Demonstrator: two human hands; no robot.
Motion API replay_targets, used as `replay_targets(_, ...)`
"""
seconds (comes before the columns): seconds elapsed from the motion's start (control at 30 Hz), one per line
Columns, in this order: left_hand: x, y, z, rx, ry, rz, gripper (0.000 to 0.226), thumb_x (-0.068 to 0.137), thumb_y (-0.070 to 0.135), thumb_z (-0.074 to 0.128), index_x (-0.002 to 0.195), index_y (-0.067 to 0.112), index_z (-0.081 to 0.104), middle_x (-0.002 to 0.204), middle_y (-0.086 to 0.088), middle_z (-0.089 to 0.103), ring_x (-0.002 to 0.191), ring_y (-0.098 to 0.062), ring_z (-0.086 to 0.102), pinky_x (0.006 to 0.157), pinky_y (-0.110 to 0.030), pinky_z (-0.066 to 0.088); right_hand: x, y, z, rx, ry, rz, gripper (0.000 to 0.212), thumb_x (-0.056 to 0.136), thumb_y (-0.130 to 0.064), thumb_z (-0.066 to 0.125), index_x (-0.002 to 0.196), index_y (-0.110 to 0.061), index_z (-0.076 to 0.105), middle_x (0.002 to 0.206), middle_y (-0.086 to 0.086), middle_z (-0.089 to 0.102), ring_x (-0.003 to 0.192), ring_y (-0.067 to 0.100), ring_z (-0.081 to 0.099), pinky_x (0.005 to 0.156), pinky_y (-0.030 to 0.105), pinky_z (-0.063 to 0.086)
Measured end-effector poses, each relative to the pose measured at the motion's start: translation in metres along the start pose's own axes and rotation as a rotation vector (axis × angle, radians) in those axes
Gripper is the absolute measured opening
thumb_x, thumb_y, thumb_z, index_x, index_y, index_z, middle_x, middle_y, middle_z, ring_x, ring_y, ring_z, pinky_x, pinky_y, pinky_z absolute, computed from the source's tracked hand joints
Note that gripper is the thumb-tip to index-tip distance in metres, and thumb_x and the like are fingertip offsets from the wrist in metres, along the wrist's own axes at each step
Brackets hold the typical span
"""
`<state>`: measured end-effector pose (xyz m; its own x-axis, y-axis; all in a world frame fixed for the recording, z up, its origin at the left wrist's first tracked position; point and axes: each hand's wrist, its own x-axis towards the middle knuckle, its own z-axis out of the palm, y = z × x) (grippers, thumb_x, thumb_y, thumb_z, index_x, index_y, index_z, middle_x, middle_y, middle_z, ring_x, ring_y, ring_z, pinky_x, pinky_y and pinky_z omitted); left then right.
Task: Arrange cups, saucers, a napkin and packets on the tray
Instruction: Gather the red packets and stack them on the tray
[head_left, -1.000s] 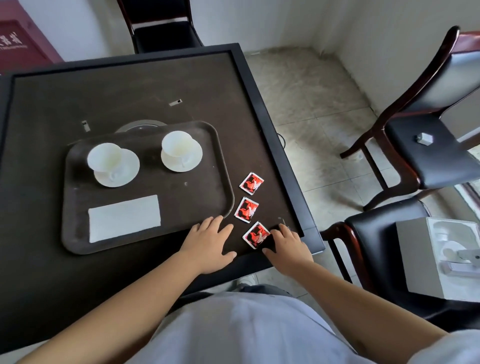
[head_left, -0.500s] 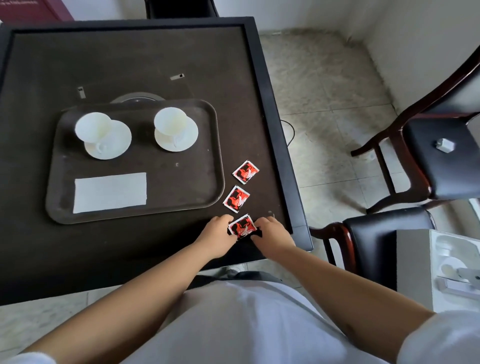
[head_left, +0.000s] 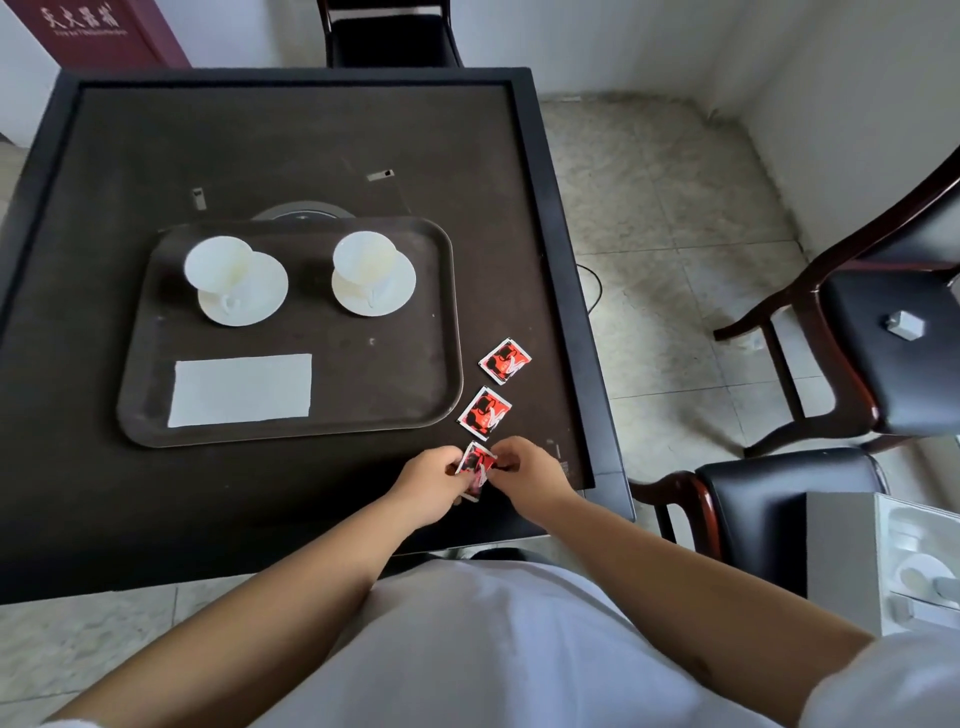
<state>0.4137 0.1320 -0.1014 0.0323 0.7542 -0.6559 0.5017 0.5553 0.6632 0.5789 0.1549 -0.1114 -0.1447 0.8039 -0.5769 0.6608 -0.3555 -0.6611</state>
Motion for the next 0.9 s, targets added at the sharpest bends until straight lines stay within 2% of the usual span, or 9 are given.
replay_targets(0.1, -0.008, 0.003, -0.008, -0.238, 0.043, -0.052, 0.007, 0.094, 0.021, 0.063, 0.100, 0.020, 0.067, 0.092, -0.001, 0.073, 0.074, -0.011, 0.065, 0.065, -0.026, 0.051, -0.002, -0.009, 0.005, 0.172, 0.002, 0.017, 0.024, 0.085, -0.030, 0.071, 0.104, -0.030, 0.056, 0.097, -0.008, 0.069, 0.090, 0.008, 0.064, 0.074, 0.022, 0.046)
replay_targets(0.23, -0.014, 0.004, -0.018, -0.571, 0.079, -0.163, 0.015, 0.093, 0.016, 0.063, 0.106, 0.023, 0.066, 0.097, 0.000, 0.075, 0.087, -0.014, 0.069, 0.071, -0.029, 0.047, -0.002, -0.020, 0.014, 0.305, -0.059, -0.017, 0.001, 0.090, -0.019, 0.067, 0.090, -0.020, 0.069, 0.081, -0.004, 0.073, 0.070, 0.011, 0.067, 0.071, 0.027, 0.054)
replay_targets(0.33, -0.016, 0.002, -0.025, -0.669, 0.038, -0.197, 0.014, 0.093, 0.018, 0.062, 0.106, 0.022, 0.065, 0.091, 0.001, 0.076, 0.083, -0.013, 0.069, 0.071, -0.029, 0.044, -0.002, -0.029, 0.019, 0.344, -0.041, -0.032, 0.014, 0.090, -0.014, 0.066, 0.081, -0.023, 0.070, 0.070, -0.006, 0.071, 0.062, 0.009, 0.064, 0.062, 0.021, 0.050)
replay_targets(0.4, -0.017, -0.001, -0.032, -0.692, 0.043, -0.189, 0.012, 0.093, 0.022, 0.062, 0.104, 0.024, 0.066, 0.091, 0.002, 0.076, 0.082, -0.011, 0.069, 0.068, -0.028, 0.042, 0.000, -0.033, 0.020, 0.340, -0.047, -0.041, 0.017, 0.090, -0.013, 0.065, 0.079, -0.024, 0.071, 0.065, -0.007, 0.069, 0.059, 0.008, 0.060, 0.059, 0.019, 0.046)
replay_targets(0.5, -0.017, -0.007, -0.047, -0.706, 0.151, -0.162, 0.009, 0.093, 0.023, 0.064, 0.100, 0.024, 0.069, 0.086, 0.002, 0.072, 0.074, -0.009, 0.063, 0.059, -0.024, 0.042, 0.006, -0.039, 0.018, 0.285, -0.093, -0.040, 0.014, 0.089, -0.015, 0.067, 0.083, -0.026, 0.073, 0.065, -0.005, 0.067, 0.059, 0.008, 0.057, 0.061, 0.024, 0.045)
replay_targets(0.57, -0.017, -0.012, -0.056, -0.613, 0.206, -0.137, 0.010, 0.093, 0.019, 0.064, 0.098, 0.023, 0.071, 0.081, 0.001, 0.068, 0.069, -0.009, 0.056, 0.055, -0.022, 0.043, 0.011, -0.044, 0.015, 0.265, -0.098, -0.030, 0.015, 0.089, -0.015, 0.068, 0.082, -0.027, 0.073, 0.064, -0.005, 0.067, 0.059, 0.008, 0.057, 0.062, 0.025, 0.047)
replay_targets(0.67, -0.015, -0.018, -0.067, -0.442, 0.208, -0.117, 0.006, 0.091, 0.017, 0.065, 0.094, 0.020, 0.069, 0.078, -0.002, 0.065, 0.068, -0.011, 0.056, 0.059, -0.024, 0.046, 0.019, -0.054, 0.015, 0.274, -0.058, -0.012, 0.009, 0.088, -0.015, 0.070, 0.083, -0.023, 0.071, 0.064, -0.003, 0.065, 0.059, 0.011, 0.056, 0.064, 0.028, 0.047)
replay_targets(0.83, -0.004, -0.021, -0.081, -0.422, 0.244, -0.158, 0.006, 0.093, 0.018, 0.064, 0.098, 0.019, 0.067, 0.084, -0.006, 0.067, 0.075, -0.014, 0.059, 0.062, -0.027, 0.049, 0.034, -0.072, 0.022, 0.165, -0.043, -0.022, 0.012, 0.088, -0.021, 0.071, 0.077, -0.024, 0.068, 0.058, -0.010, 0.062, 0.052, 0.002, 0.053, 0.053, 0.018, 0.040)
replay_targets(0.9, 0.001, -0.022, -0.088, -0.355, 0.266, -0.155, 0.003, 0.093, 0.020, 0.064, 0.095, 0.020, 0.065, 0.087, -0.006, 0.068, 0.077, -0.015, 0.062, 0.065, -0.029, 0.052, 0.041, -0.080, 0.025, 0.143, -0.055, -0.026, 0.012, 0.089, -0.021, 0.070, 0.078, -0.025, 0.067, 0.061, -0.008, 0.062, 0.055, 0.005, 0.053, 0.053, 0.020, 0.040)
